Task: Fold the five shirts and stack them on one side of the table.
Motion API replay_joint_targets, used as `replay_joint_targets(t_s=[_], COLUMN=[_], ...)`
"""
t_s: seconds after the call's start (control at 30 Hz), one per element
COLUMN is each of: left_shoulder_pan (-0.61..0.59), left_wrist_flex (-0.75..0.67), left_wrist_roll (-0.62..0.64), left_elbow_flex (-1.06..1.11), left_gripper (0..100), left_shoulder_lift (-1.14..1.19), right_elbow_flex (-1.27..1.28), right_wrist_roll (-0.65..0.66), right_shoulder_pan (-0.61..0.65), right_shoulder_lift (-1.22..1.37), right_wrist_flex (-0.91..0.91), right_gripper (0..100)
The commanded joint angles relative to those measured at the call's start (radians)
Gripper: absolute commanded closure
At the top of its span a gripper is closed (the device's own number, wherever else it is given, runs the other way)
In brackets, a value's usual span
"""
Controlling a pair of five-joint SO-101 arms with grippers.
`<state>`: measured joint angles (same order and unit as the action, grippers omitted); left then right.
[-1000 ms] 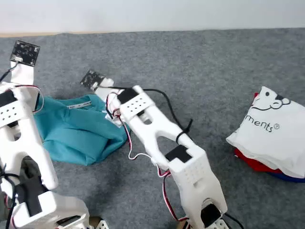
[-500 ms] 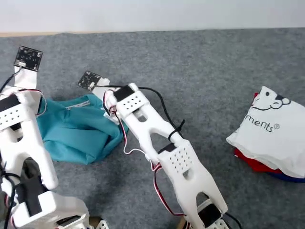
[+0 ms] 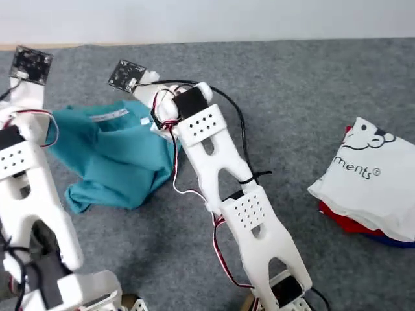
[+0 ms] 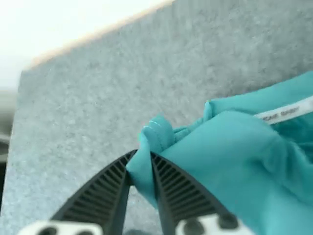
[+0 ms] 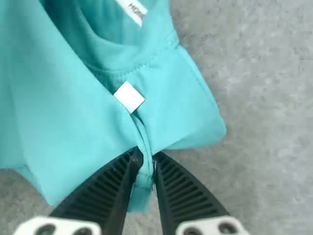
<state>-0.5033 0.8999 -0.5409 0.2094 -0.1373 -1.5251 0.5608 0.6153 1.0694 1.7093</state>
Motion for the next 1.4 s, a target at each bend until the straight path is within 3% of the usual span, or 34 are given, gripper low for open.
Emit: replay_joint_targets(t_s=[0.0,0.2,0.43,1.17,1.37], left_shoulder_pan=[0.028,0.032,0.029,0.032,0.032], left_wrist_flex=[0.017,0.009,0.009,-0.061,-0.152], left_wrist_roll=[-0.006,-0.006,-0.006,-0.012,-0.012], left_elbow_flex=[0.015,0.117,0.148,0.171,0.239], left_gripper=[100,100,100,100,100], left_shoulder_lift=[-0.063,-0.071,-0.066,-0.061,-0.063], right_elbow_flex=[-0.051,-0.057,-0.054,0.064,0.08], right_wrist_roll=[0.006,-0.009,-0.212,-0.229,-0.227], right_shoulder_pan=[-0.01,-0.015,-0.036,-0.099,-0.07], right_shoulder_lift=[0.048,0.208,0.197,0.18,0.176], right_wrist_flex=[0.021,0.024,0.081,0.087,0.085], right_gripper=[98.8,96.4,74.5,76.8,77.5])
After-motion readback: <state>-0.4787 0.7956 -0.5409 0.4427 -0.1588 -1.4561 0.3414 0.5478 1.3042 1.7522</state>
